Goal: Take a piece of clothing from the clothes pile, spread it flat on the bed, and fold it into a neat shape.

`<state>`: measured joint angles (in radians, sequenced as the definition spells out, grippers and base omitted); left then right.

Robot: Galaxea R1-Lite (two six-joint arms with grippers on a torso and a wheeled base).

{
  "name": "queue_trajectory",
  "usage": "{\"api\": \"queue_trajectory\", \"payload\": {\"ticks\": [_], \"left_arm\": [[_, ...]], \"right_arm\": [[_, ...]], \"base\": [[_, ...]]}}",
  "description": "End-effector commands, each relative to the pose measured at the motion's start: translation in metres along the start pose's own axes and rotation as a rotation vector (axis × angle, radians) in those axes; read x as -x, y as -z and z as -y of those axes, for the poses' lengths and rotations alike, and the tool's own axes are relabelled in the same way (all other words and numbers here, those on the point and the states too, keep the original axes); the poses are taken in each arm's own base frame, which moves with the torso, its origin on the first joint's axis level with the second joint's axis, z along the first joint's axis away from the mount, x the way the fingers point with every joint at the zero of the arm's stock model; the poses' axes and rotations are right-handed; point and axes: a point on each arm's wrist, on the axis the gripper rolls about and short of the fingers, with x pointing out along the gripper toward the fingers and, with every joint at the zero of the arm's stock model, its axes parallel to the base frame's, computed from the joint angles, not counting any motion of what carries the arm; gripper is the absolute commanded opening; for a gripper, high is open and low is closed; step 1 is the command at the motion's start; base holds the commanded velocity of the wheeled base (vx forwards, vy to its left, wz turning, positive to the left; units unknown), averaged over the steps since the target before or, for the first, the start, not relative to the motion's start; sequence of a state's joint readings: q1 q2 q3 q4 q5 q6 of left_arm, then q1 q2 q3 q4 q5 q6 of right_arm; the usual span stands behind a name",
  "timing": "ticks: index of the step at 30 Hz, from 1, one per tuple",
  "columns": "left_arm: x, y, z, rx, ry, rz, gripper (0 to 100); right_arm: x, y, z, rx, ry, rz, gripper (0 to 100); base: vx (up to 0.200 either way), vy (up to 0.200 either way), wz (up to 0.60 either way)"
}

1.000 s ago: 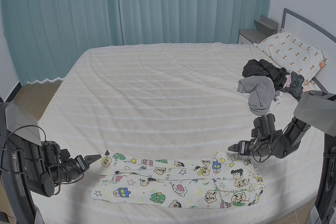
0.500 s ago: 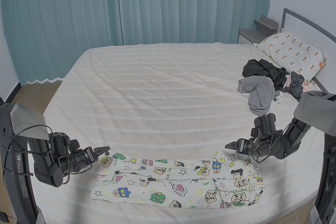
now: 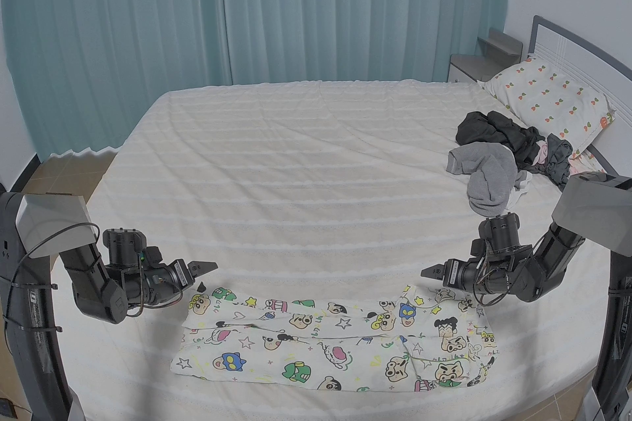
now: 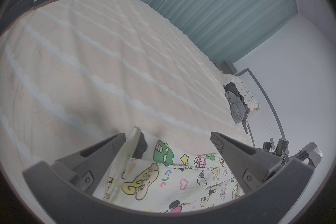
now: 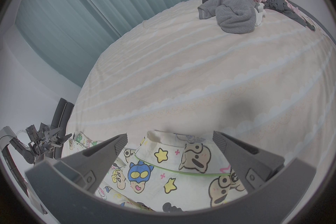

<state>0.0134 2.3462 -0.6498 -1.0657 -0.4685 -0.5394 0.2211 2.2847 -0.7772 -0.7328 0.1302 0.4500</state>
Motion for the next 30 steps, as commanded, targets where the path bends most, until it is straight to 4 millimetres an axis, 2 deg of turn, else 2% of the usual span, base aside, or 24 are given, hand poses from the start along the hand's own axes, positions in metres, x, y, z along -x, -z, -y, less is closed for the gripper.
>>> {"api": "queue_trajectory", "payload": {"ticks": [1, 15, 16, 24, 30], "left_arm": [[-0.001, 0.001, 0.002, -0.004, 0.004, -0.006, 100], [-0.008, 0.017, 0.011, -0.092, -0.057, -0.072, 100], [-0.010, 0.020, 0.013, -0.100, -0.078, -0.067, 0], [-0.011, 0.021, 0.013, -0.097, -0.097, -0.059, 0], [-0.009, 0.015, 0.018, -0.078, -0.082, -0.030, 0]], "right_arm": [[0.000, 0.000, 0.000, 0.000, 0.001, -0.001, 100], [-0.001, 0.000, 0.000, 0.007, 0.000, 0.000, 100], [0.000, 0.000, 0.001, 0.006, 0.000, 0.002, 100], [0.000, -0.001, 0.001, 0.006, 0.000, 0.004, 100], [0.000, 0.000, 0.001, 0.007, 0.000, 0.002, 100]], "base": [[0.000, 0.000, 0.00], [0.000, 0.000, 0.00], [0.000, 0.000, 0.00], [0.000, 0.000, 0.00], [0.000, 0.000, 0.00]]}}
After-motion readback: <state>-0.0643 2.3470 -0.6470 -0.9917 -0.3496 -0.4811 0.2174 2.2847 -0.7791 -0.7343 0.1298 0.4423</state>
